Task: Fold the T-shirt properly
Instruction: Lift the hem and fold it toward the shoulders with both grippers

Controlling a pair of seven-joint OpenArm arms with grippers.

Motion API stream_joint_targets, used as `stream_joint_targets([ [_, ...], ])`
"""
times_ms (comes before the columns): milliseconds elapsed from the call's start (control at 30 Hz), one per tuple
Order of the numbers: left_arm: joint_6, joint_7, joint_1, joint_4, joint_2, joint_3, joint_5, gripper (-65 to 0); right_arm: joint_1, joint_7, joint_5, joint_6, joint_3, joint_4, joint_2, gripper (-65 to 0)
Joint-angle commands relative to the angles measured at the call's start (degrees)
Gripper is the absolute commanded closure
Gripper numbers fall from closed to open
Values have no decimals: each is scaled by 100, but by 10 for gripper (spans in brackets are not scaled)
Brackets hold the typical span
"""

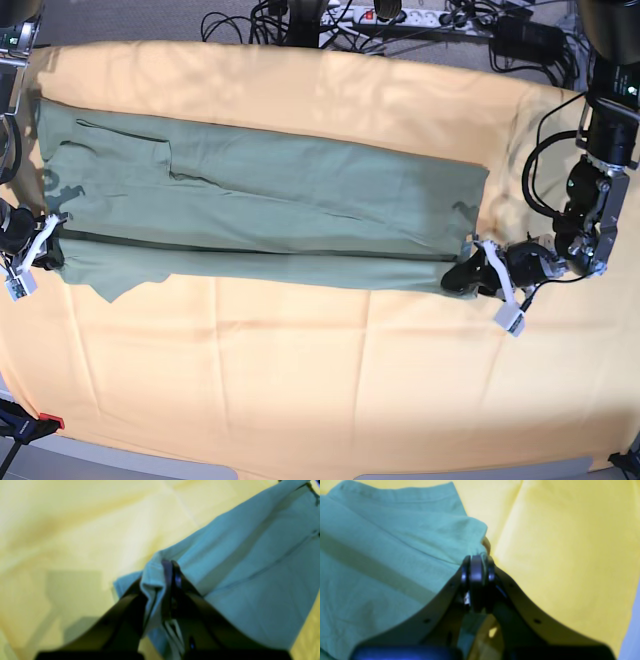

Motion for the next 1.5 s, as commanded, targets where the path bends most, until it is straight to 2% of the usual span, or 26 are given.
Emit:
stream_joint_targets([
  [0, -28, 136, -212, 76, -111, -63, -424, 0, 125, 0, 81, -13, 63, 94, 208, 0],
  [100, -28, 1147, -354, 76, -111, -63, -1432, 0, 157, -267, 243, -7, 63, 140, 258, 0],
  [200, -28, 1611, -411, 76, -129, -63, -1786, 0, 155, -557, 496, 23, 63, 166, 304, 0],
  [300, -28, 1982, -409, 76, -125, -63, -1803, 0, 153, -892, 514, 23, 63, 166, 299, 0],
  [533, -28, 2323, -409, 76, -173, -63, -1996, 0, 184, -916, 533, 23, 63, 166, 299, 0],
  [700, -28, 3117, -409, 76, -173, -63, -2260, 0, 170, -938, 533, 23, 63, 166, 297, 0],
  [833, -28, 3152, -409, 76, -173, -63, -2251, 0, 170, -938, 531, 23, 63, 166, 297, 0],
  [867, -28, 3141, -411, 76, -173, -63, -2249, -36, 173, -938, 529, 23, 63, 166, 302, -24],
  [967, -28, 3134, -409, 74, -190, -63, -2227, -301, 188, -933, 514, 23, 63, 166, 363, -295],
  [1000, -28, 3130, -409, 74, -203, -63, -2229, -360, 203, -929, 531, 23, 63, 166, 398, -361],
  [1033, -28, 3110, -411, 74, -210, -63, -2221, -377, 216, -914, 540, 23, 63, 166, 437, -382],
  [1133, -28, 2983, -409, 74, -225, -63, -2063, -375, 247, -911, 905, -144, 63, 168, 603, -381],
  [1200, -28, 2983, -409, 74, -221, -63, -1998, -375, 306, -935, 1322, -140, 63, 166, 667, -381],
  [1333, -28, 2983, -407, 74, -221, -63, -1991, -375, 424, -977, 2035, -160, 63, 166, 616, -381],
  [1367, -28, 2988, -407, 74, -221, -63, -1982, -375, 468, -979, 2052, -223, 63, 166, 579, -380],
  [1467, -28, 2986, -409, 74, -221, -63, -1969, -375, 608, -973, 1502, -579, 63, 166, 494, -379],
])
